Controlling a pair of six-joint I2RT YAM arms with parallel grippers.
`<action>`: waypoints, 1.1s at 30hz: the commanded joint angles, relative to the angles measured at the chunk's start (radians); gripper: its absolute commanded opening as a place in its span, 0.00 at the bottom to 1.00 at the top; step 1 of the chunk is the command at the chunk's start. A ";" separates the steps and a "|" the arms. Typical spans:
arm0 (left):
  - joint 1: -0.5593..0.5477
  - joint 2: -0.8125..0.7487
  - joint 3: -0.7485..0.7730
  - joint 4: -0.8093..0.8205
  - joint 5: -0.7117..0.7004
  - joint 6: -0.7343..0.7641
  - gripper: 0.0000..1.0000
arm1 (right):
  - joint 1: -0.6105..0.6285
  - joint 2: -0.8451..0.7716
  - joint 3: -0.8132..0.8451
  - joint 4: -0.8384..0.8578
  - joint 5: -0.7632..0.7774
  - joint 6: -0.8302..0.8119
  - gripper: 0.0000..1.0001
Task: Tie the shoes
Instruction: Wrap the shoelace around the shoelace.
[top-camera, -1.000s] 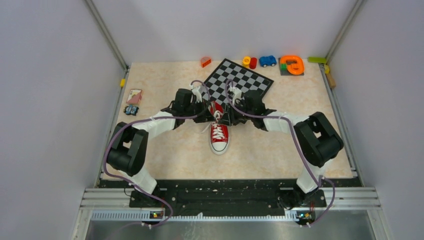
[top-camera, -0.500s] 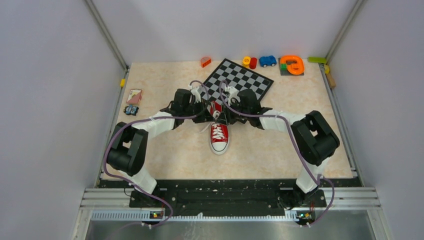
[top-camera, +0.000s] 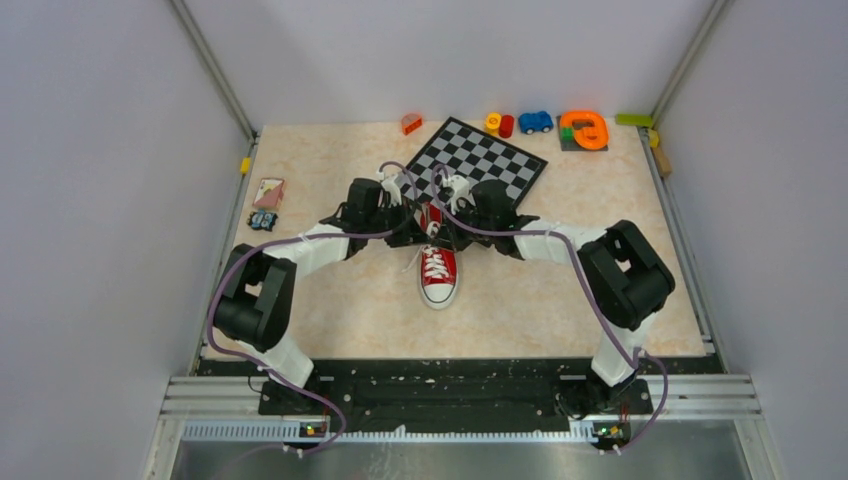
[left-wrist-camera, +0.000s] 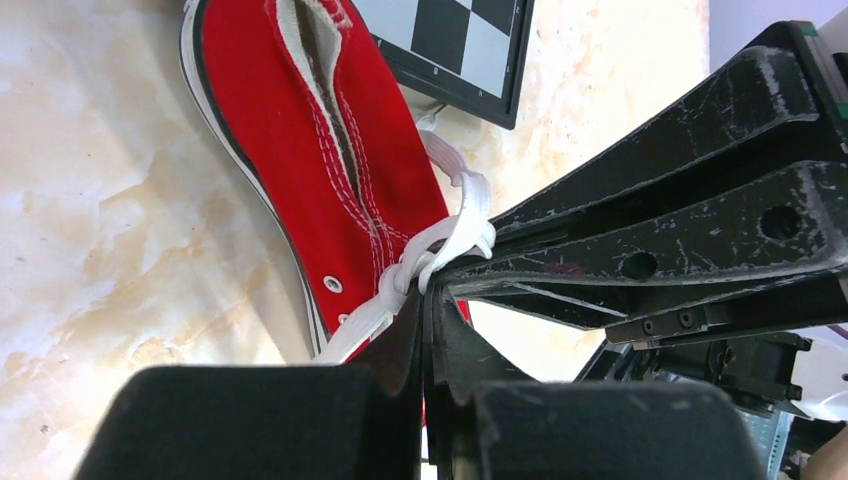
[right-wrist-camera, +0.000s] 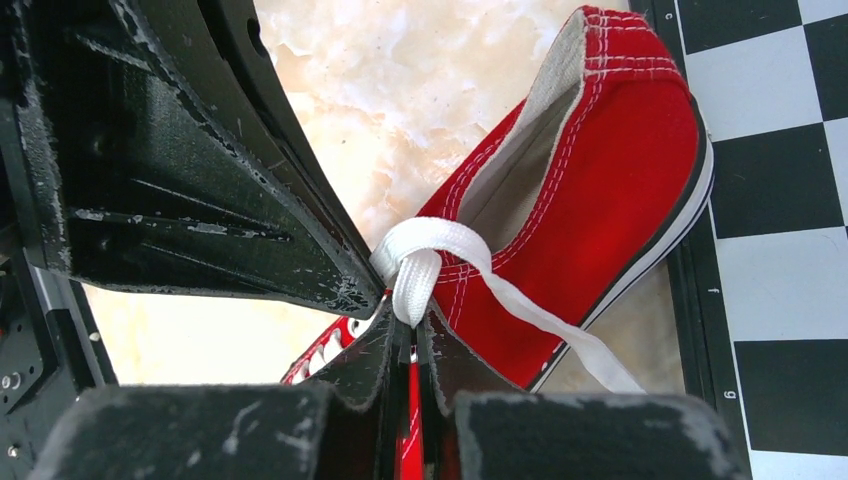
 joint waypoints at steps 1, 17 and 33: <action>0.003 -0.016 -0.020 0.047 0.027 -0.028 0.00 | 0.018 -0.064 0.007 0.035 0.006 0.007 0.00; 0.001 0.007 -0.055 0.158 0.059 -0.123 0.00 | 0.018 -0.118 -0.037 0.070 -0.043 0.043 0.00; 0.001 -0.006 -0.066 0.147 -0.028 -0.119 0.00 | 0.017 -0.086 -0.020 0.027 0.065 -0.003 0.21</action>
